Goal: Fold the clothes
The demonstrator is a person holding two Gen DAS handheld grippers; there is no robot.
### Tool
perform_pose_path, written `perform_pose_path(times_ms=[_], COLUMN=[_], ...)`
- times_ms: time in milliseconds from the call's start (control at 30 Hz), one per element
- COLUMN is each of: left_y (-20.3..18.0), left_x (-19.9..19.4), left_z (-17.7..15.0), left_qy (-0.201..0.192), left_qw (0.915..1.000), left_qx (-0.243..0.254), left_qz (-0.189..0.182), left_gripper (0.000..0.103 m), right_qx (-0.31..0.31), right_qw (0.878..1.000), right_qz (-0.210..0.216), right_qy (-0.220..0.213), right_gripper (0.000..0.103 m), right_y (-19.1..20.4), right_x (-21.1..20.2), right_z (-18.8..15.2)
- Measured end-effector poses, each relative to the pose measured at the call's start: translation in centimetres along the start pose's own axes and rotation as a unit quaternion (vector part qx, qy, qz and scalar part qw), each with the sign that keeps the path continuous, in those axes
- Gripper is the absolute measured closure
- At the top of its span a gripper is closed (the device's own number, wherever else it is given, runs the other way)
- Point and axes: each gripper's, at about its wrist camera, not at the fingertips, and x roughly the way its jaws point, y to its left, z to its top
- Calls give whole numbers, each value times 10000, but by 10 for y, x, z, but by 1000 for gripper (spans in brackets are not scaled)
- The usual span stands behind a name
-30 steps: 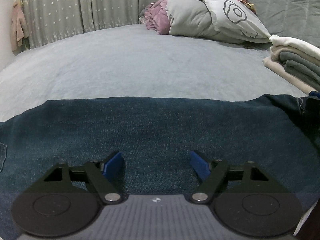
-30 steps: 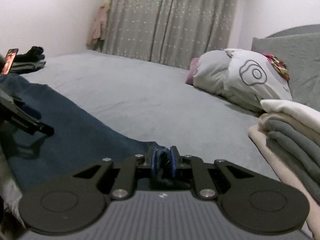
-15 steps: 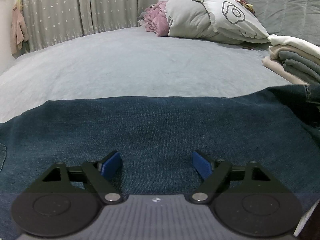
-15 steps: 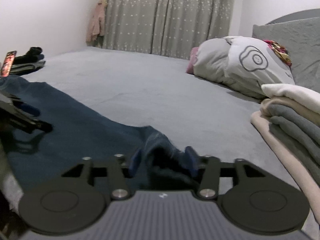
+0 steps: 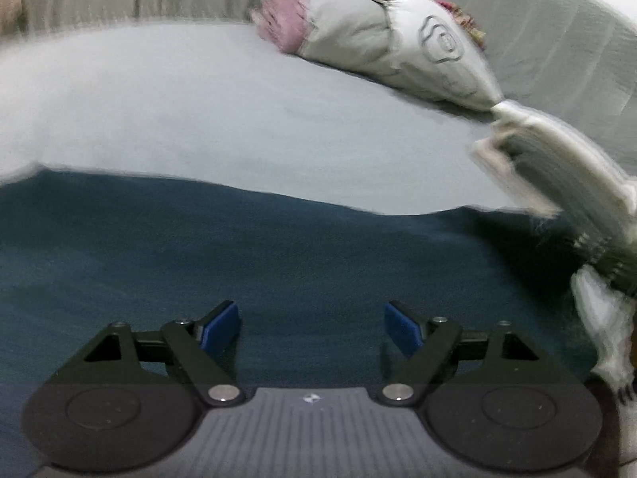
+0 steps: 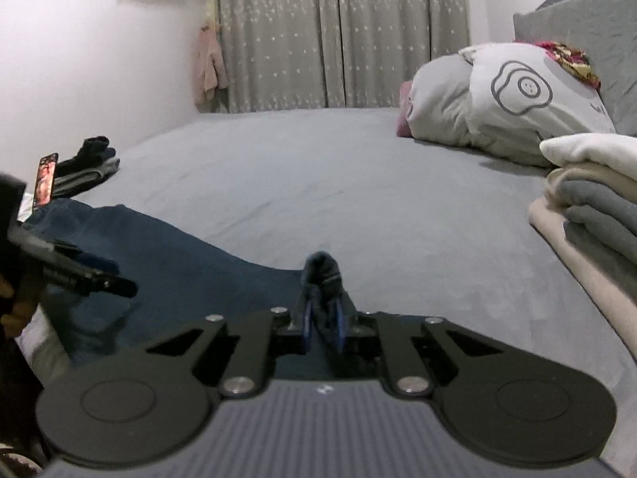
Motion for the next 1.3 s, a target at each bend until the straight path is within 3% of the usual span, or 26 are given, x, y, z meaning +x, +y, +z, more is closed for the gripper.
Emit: perform_pose_path(times_ms=[67,100,200,400,467,500,533,600,733,800,1033,1167,1200,1267,1300], left_y=[1,2,-2,-21,-27,-30,-32,-34,-39,-43,-47,-58,-61,-64,-64], left_x=[3,7,23,42,43,43,44,40,20,11,27,50,58,66,67], left_z=[4,5,2,-4,-5,-5,-5,-8,-16,-21,-2,19,25,32,35], left_qy=[189,329,684,902,840,799,816,822,669,641,584,511,528,567,596], left_qw=[9964,9906,9777,9712,9725,9758,9781,9805,9843,9854,9865,9899,9899,9897,9895], left_qx=[-477,-765,-1104,-1163,-1145,-1111,-1081,-1104,-846,-693,-665,-412,-418,-449,-487], left_qz=[-668,-1082,-1651,-1873,-1846,-1706,-1578,-1404,-1400,-1418,-1377,-1257,-1250,-1237,-1226], left_gripper=[22,22,22,24,50,91,96,96,96,96,96,95,93,80,63], right_qx=[-166,-307,-664,-635,-613,-598,-539,-305,372,489,506,1053,1221,1443,1596], right_qw=[9994,9981,9930,9863,9844,9824,9808,9823,9854,9872,9902,9889,9879,9862,9845], right_qz=[296,526,971,1503,1621,1742,1848,1832,1656,1504,1285,1011,902,708,551], right_qy=[-47,-55,104,258,296,309,318,227,-112,-211,-196,-261,-309,-400,-464], right_gripper=[93,93,93,93,93,93,92,78,73,59,57,58,58,58,58], right_y=[12,21,43,54,55,55,54,46,16,7,11,-7,-15,-25,-31], right_x=[-11,-19,-35,-64,-70,-74,-78,-83,-87,-86,-74,-57,-52,-47,-44], right_z=[-6,-10,-22,-33,-32,-31,-30,-27,-13,-8,-9,-13,-13,-14,-14])
